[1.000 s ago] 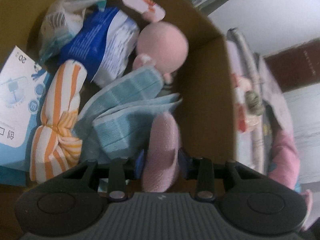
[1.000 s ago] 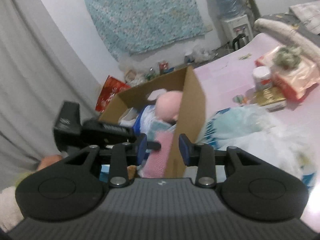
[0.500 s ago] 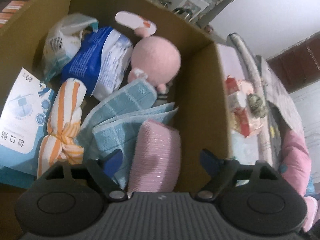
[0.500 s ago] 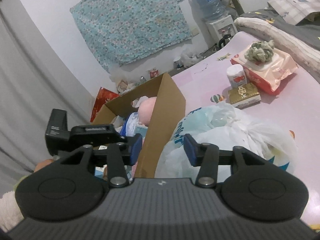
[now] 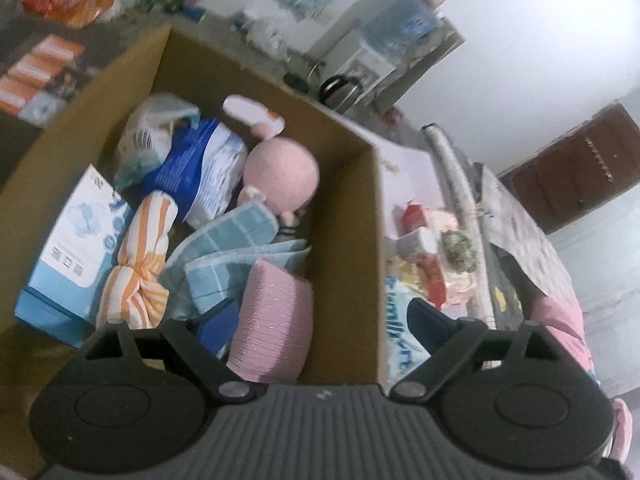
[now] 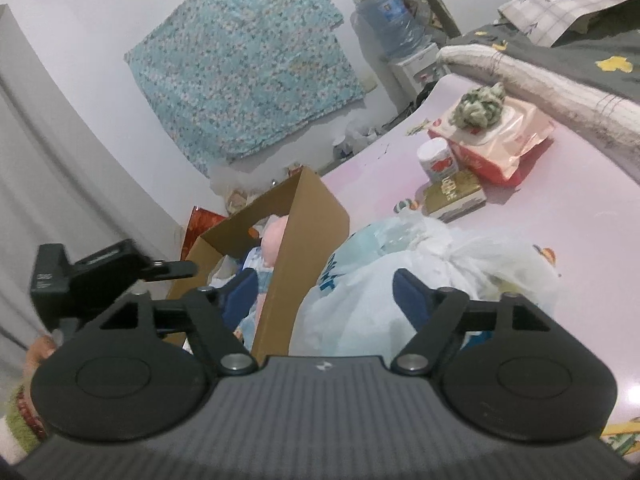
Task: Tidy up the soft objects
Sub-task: 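Move both grippers back from the box toward the items on the bed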
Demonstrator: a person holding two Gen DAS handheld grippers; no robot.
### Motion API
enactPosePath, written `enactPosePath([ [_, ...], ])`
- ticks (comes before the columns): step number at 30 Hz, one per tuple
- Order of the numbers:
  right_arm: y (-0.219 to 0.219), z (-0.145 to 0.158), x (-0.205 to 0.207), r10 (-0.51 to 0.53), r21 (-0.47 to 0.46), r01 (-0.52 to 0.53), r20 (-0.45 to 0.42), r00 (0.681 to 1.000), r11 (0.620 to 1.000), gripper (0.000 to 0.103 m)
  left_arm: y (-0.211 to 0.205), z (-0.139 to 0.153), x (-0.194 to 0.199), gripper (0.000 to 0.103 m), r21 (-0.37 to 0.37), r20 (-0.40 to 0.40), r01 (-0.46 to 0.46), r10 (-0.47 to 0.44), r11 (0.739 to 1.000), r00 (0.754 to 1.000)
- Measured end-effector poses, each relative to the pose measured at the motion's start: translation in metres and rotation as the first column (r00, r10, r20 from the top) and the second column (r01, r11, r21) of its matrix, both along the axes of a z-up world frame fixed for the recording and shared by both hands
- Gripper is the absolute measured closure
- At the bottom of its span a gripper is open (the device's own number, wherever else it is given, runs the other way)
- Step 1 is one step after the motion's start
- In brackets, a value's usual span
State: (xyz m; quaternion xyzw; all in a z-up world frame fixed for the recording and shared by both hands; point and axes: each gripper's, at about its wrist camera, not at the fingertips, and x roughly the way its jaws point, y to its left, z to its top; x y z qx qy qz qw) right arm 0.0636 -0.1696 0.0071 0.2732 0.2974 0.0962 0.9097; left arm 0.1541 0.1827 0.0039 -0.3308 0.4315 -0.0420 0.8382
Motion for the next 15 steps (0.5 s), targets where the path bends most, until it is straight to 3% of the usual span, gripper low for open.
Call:
enactPosePath([
  [5, -0.011, 0.007, -0.01, -0.027, -0.013, 0.028, 0.034, 0.999, 1.0, 0.01, -0.008, 0.025, -0.023, 0.011, 0.051, 0.077, -0.003, -0.001, 0.999, 0.997],
  [8, -0.016, 0.01, -0.016, -0.044, -0.025, 0.046, 0.056, 0.997, 0.999, 0.001, -0.009, 0.03, -0.032, 0.009, -0.018, 0.101, -0.022, 0.024, 1.0, 0.995],
  [10, -0.019, 0.012, -0.02, -0.053, -0.036, 0.055, 0.07, 0.996, 0.998, 0.001, -0.011, 0.031, -0.033, 0.007, -0.043, 0.099, -0.018, 0.022, 0.999, 0.995],
  [15, -0.03, 0.009, -0.025, -0.066, -0.014, 0.067, 0.072, 0.995, 0.998, 0.001, -0.029, 0.041, -0.03, 0.0, 0.05, 0.137, 0.015, -0.022, 0.999, 0.99],
])
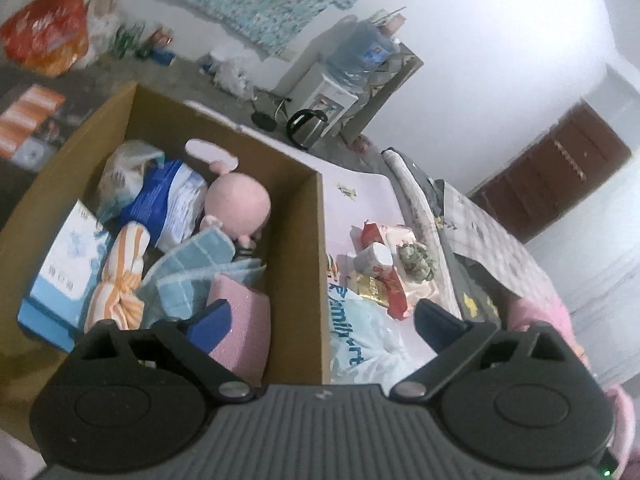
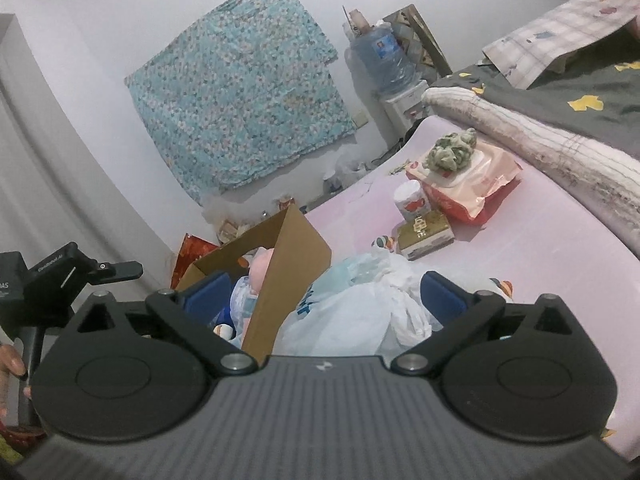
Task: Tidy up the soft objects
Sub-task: 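Move both grippers back from the box toward the items on the bed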
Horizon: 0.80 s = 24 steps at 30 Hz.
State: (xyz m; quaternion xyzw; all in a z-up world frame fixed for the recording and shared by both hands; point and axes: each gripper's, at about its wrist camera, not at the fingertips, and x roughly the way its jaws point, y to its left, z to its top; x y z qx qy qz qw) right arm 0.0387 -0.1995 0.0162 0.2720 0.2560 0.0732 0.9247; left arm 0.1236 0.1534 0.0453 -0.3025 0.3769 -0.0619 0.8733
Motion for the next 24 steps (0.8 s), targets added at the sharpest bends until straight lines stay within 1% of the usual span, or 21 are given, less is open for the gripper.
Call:
enactPosePath([
  [2, -0.006, -0.003, 0.0, -0.007, 0.006, 0.007, -0.003, 1.0, 1.0, 0.001, -0.007, 0.004, 0.001, 0.0, 0.017, 0.016, 0.011, -0.011, 1.0, 1.0],
  [4, -0.009, -0.006, -0.001, -0.013, 0.012, 0.013, -0.006, 1.0, 1.0, 0.001, -0.017, 0.01, 0.005, 0.0, 0.054, 0.027, 0.032, -0.033, 0.998, 0.999],
  [8, -0.019, -0.014, 0.0, -0.024, 0.028, 0.025, -0.016, 1.0, 0.999, 0.001, -0.041, 0.02, 0.013, 0.0, 0.179, 0.043, 0.081, -0.09, 0.981, 0.995],
  [10, -0.024, -0.02, 0.001, -0.03, 0.038, 0.031, -0.024, 0.999, 0.999, 0.001, -0.053, 0.024, 0.019, 0.0, 0.22, 0.04, 0.111, -0.122, 0.969, 0.992],
  [12, -0.03, -0.025, 0.002, -0.036, 0.047, 0.038, -0.031, 0.999, 0.998, 0.001, -0.065, 0.026, 0.024, 0.0, 0.242, 0.036, 0.145, -0.159, 0.959, 0.987],
  [17, -0.049, -0.039, 0.007, -0.063, 0.07, 0.067, -0.05, 0.997, 0.995, 0.001, -0.099, 0.029, 0.039, 0.0, 0.311, 0.039, 0.229, -0.254, 0.922, 0.966],
  [22, -0.073, -0.055, 0.015, -0.103, 0.091, 0.109, -0.068, 0.992, 0.99, 0.001, -0.137, 0.029, 0.06, 0.0, 0.348, 0.052, 0.277, -0.314, 0.896, 0.948],
  [24, -0.081, -0.062, 0.018, -0.118, 0.101, 0.125, -0.079, 0.99, 0.987, 0.001, -0.153, 0.027, 0.071, 0.0, 0.363, 0.068, 0.273, -0.317, 0.891, 0.946],
])
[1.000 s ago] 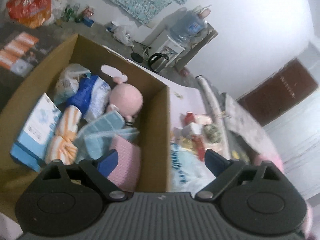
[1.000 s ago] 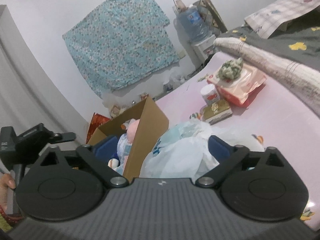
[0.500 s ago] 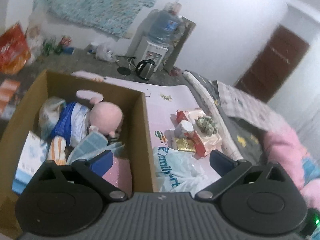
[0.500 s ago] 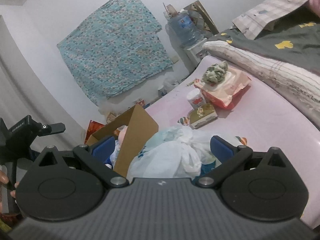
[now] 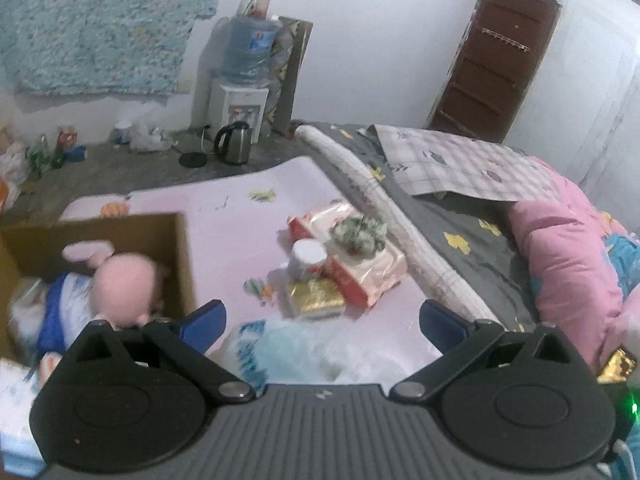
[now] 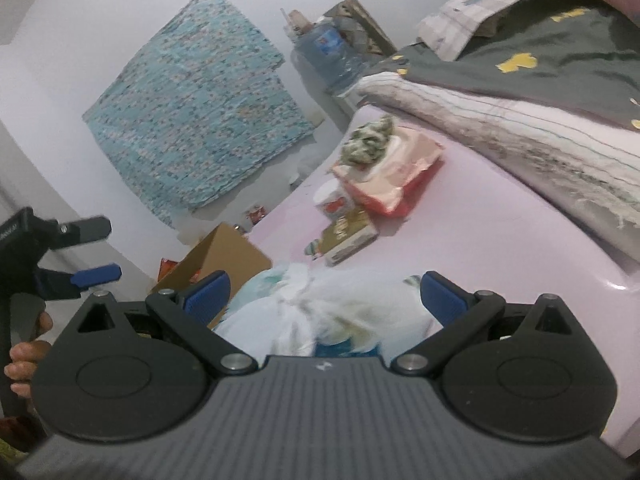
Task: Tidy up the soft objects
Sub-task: 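Move both grippers back from the box toward the items on the bed, then grasp the green floral scrunchie off the wipes pack with the right gripper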
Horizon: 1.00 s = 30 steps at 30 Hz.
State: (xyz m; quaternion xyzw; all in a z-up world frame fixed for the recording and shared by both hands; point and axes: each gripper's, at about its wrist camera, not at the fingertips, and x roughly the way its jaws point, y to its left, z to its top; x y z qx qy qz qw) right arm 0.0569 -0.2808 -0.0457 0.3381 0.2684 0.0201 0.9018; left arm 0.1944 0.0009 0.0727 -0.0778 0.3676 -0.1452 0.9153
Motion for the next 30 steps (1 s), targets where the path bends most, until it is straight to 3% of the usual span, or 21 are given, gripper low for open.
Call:
enactPosePath([
  [10, -0.031, -0.03, 0.031, -0.027, -0.012, 0.027, -0.034, 0.999, 1.0, 0.001, -0.072, -0.022, 0.089, 0.0, 0.161, -0.064, -0.011, 0.022, 0.987, 0.998],
  [15, -0.041, -0.016, 0.066, -0.005, -0.161, 0.007, 0.013, 1.0, 0.987, 0.001, -0.096, -0.041, 0.13, 0.0, 0.274, -0.099, 0.036, -0.009, 0.961, 0.995],
  [21, -0.055, 0.016, 0.135, 0.121, -0.393, -0.091, 0.053, 0.991, 0.915, 0.002, -0.113, -0.061, 0.146, 0.0, 0.439, -0.07, 0.106, -0.084, 0.892, 0.994],
  [24, -0.057, 0.019, 0.185, 0.233, -0.483, -0.187, 0.037, 0.972, 0.855, 0.003, -0.118, -0.071, 0.153, 0.003, 0.499, -0.065, 0.116, -0.097, 0.859, 0.993],
  [27, -0.053, 0.011, 0.23, 0.297, -0.577, -0.244, -0.002, 0.955, 0.779, 0.004, -0.113, -0.078, 0.158, 0.006, 0.503, -0.085, 0.126, -0.096, 0.855, 0.992],
  [30, -0.049, -0.002, 0.271, 0.344, -0.579, -0.314, -0.061, 0.937, 0.753, 0.01, -0.105, -0.086, 0.162, 0.016, 0.494, -0.144, 0.159, -0.1, 0.855, 0.984],
])
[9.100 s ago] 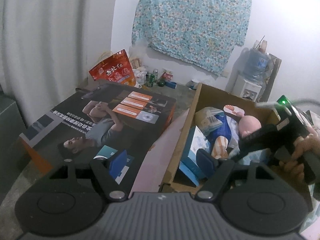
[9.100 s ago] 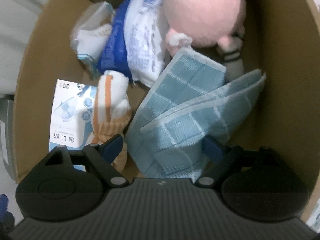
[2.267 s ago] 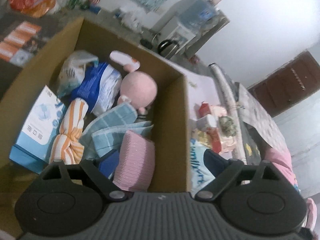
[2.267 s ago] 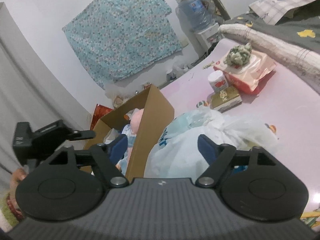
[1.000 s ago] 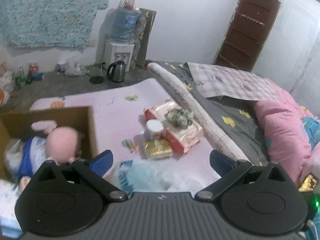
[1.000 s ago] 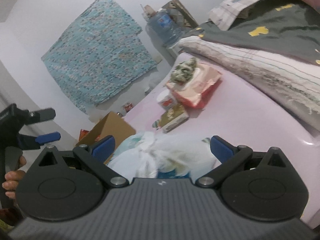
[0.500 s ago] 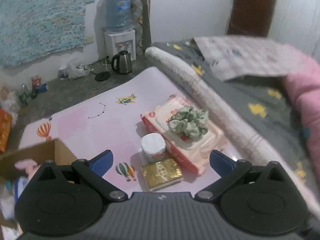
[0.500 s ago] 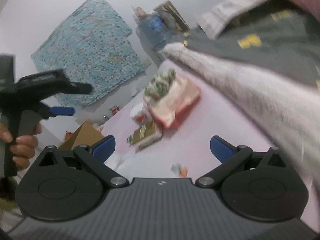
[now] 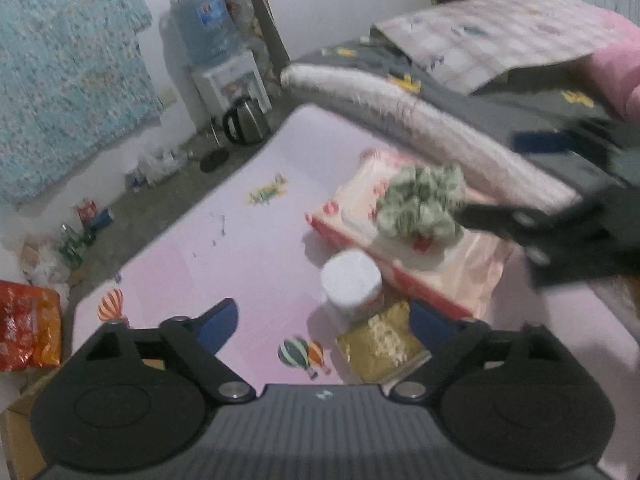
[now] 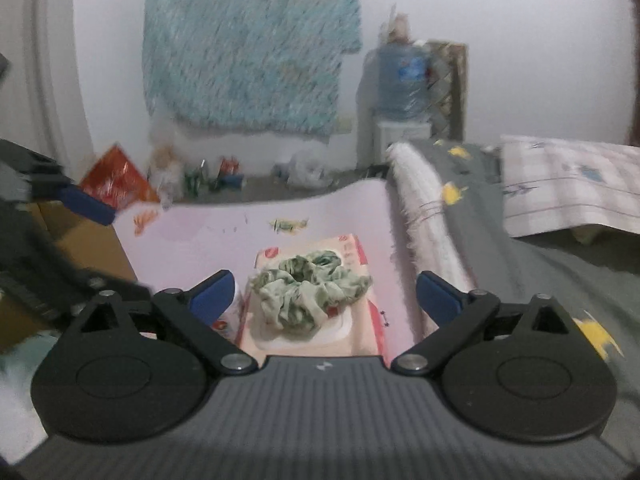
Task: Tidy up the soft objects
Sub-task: 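Grasp the green floral scrunchie off the wipes pack with the right gripper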
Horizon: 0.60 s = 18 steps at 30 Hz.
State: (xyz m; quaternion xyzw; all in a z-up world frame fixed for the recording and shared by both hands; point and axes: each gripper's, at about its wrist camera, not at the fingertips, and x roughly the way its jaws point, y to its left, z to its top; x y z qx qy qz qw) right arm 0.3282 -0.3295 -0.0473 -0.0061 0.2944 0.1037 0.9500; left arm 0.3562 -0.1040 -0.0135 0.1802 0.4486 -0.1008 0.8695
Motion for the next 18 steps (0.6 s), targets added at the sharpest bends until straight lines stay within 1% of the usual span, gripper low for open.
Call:
enactPosePath([
  [1, 0.002, -0.003, 0.006, 0.016, 0.0, -0.016, -0.01, 1.0, 1.0, 0.012, 0.002, -0.003, 0.0, 0.022, 0.002, -0.02, 0.009, -0.009, 1.0, 1.0],
  [3, 0.006, -0.011, 0.023, 0.036, -0.013, -0.036, -0.031, 0.999, 0.999, 0.016, 0.005, -0.008, -0.001, 0.028, 0.01, -0.056, 0.029, -0.028, 1.0, 0.998],
  [4, 0.008, -0.015, 0.03, 0.043, -0.029, -0.044, -0.042, 0.998, 0.999, 0.021, 0.005, -0.01, -0.001, 0.029, 0.012, -0.071, 0.039, -0.038, 0.999, 0.997],
  [5, 0.011, -0.017, 0.035, 0.052, -0.046, -0.054, -0.051, 0.997, 0.997, 0.022, 0.005, -0.012, -0.001, 0.029, 0.014, -0.091, 0.055, -0.054, 0.998, 0.994],
  [7, 0.017, -0.025, 0.045, 0.069, -0.081, -0.075, -0.078, 0.995, 0.994, 0.024, 0.002, -0.019, 0.001, 0.028, 0.017, -0.145, 0.102, -0.099, 0.995, 0.985],
  [9, 0.021, -0.032, 0.051, 0.07, -0.1, -0.082, -0.111, 0.991, 0.992, 0.031, -0.002, -0.028, 0.002, 0.027, 0.025, -0.195, 0.14, -0.132, 0.99, 0.972],
  [11, 0.025, -0.037, 0.052, 0.056, -0.117, -0.07, -0.119, 0.991, 0.991, 0.047, -0.006, -0.036, 0.004, 0.027, 0.039, -0.219, 0.153, -0.141, 0.988, 0.965],
  [13, 0.024, -0.037, 0.05, 0.04, -0.124, -0.055, -0.113, 0.993, 0.991, 0.057, -0.008, -0.043, 0.007, 0.026, 0.047, -0.23, 0.162, -0.147, 0.986, 0.962],
  [14, 0.021, -0.037, 0.046, 0.034, -0.112, -0.046, -0.112, 0.993, 0.993, 0.064, -0.009, -0.046, 0.009, 0.025, 0.047, -0.239, 0.161, -0.146, 0.986, 0.96],
  [15, 0.018, -0.037, 0.045, 0.026, -0.099, -0.037, -0.111, 0.993, 0.994, 0.067, -0.01, -0.049, 0.012, 0.023, 0.041, -0.251, 0.153, -0.138, 0.987, 0.958],
  [17, 0.008, -0.037, 0.04, 0.008, -0.066, -0.015, -0.108, 0.994, 0.998, 0.075, -0.01, -0.053, 0.02, 0.022, 0.01, -0.289, 0.127, -0.119, 0.992, 0.95],
  [18, 0.002, -0.037, 0.039, -0.003, -0.044, -0.002, -0.105, 0.994, 0.999, 0.076, -0.009, -0.055, 0.025, 0.02, -0.007, -0.311, 0.108, -0.105, 0.994, 0.945],
])
